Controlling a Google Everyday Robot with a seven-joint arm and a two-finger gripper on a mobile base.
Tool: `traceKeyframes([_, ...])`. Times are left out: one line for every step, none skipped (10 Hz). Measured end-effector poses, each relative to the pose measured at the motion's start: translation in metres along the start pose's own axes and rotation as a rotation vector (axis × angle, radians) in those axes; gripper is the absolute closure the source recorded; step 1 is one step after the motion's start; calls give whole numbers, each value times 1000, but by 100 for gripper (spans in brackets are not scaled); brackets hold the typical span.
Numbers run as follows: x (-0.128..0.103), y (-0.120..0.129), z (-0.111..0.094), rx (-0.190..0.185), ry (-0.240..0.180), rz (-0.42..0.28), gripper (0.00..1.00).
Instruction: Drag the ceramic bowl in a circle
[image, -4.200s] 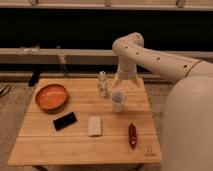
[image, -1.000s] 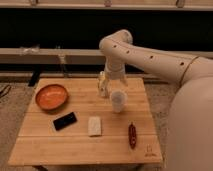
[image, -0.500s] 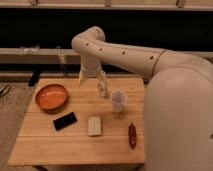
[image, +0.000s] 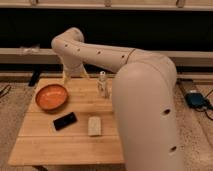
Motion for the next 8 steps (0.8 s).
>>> traceKeyframes([6, -18, 7, 6, 3, -27, 20])
traceKeyframes([11, -30, 13, 9, 7, -43, 20])
traceKeyframes([17, -43, 22, 14, 8, -60, 20])
traceKeyframes([22, -55, 35, 15, 1, -72, 20])
traceKeyframes([26, -61, 46, 17, -9, -75, 20])
traceKeyframes([31, -61, 61, 16, -21, -69, 20])
traceKeyframes([35, -64, 73, 20, -39, -64, 20])
traceKeyframes([41, -65, 86, 23, -56, -57, 20])
